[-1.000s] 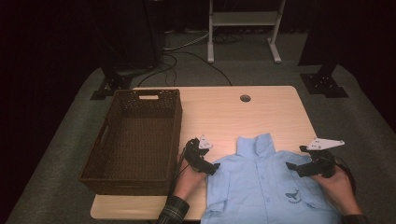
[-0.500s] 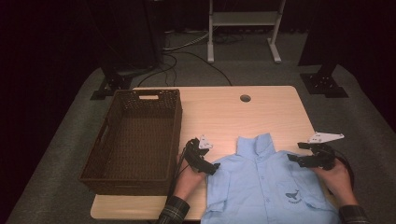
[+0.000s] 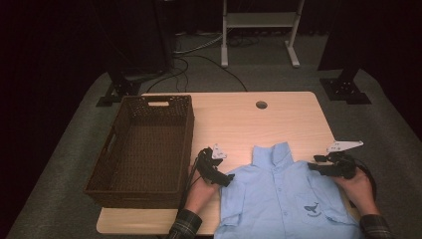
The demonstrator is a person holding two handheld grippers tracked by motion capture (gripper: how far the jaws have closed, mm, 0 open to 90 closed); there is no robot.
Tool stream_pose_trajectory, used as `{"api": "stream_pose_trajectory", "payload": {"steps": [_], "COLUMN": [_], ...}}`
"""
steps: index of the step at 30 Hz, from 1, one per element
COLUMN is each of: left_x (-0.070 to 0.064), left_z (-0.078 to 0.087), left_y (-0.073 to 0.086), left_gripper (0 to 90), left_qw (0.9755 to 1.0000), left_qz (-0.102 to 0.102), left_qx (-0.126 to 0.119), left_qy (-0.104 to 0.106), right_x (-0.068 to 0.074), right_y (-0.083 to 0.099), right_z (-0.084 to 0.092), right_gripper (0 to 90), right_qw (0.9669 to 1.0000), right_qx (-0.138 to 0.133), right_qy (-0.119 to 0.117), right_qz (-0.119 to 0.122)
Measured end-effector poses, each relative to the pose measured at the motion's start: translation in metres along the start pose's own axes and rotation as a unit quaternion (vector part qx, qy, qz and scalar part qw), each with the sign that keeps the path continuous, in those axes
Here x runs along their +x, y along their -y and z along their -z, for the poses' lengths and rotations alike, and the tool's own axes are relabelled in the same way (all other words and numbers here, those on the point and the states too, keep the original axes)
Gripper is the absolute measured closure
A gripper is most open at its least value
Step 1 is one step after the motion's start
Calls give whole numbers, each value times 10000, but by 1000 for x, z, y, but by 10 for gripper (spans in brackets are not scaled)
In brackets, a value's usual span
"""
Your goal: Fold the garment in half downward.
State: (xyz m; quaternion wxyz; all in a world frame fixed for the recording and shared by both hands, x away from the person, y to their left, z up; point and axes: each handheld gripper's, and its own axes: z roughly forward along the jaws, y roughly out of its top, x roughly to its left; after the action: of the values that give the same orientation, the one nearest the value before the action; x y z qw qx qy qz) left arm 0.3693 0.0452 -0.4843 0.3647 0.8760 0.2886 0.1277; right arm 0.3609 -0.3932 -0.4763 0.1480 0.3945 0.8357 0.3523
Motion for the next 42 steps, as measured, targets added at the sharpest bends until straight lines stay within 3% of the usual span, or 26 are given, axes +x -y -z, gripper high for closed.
{"api": "stream_pose_trajectory", "payload": {"steps": [2,4,7,13,18,25,31,38,42], "left_x": [-1,-3,-6,-14,-15,-8,3,18,29], "left_z": [1,4,7,10,9,8,14,19,16], "left_y": [0,2,4,6,5,0,-12,-33,-42], "left_gripper": [18,103,302,646,882,891,892,895,898], "left_qw": [10000,9998,9990,9982,9977,9967,9960,9917,9901], "left_qz": [-7,-90,-223,-228,93,496,638,877,986], "left_qx": [-71,-175,-326,-434,-438,-480,-581,-934,-999], "left_qy": [18,83,226,338,505,434,226,103,23], "right_x": [0,2,4,5,7,2,-7,-14,-22], "right_y": [0,1,1,1,0,-6,-21,-41,-51], "right_z": [1,1,1,1,1,0,3,2,1], "right_gripper": [599,651,732,844,888,897,897,898,899], "right_qw": [10000,10000,9999,9999,9999,9998,9992,9990,9985], "right_qx": [-4,-9,1,-1,45,53,-176,-315,-396], "right_qy": [-9,-29,-78,-148,-160,-146,-204,-95,-78], "right_qz": [7,85,114,70,31,-132,-282,-308,-378]}}
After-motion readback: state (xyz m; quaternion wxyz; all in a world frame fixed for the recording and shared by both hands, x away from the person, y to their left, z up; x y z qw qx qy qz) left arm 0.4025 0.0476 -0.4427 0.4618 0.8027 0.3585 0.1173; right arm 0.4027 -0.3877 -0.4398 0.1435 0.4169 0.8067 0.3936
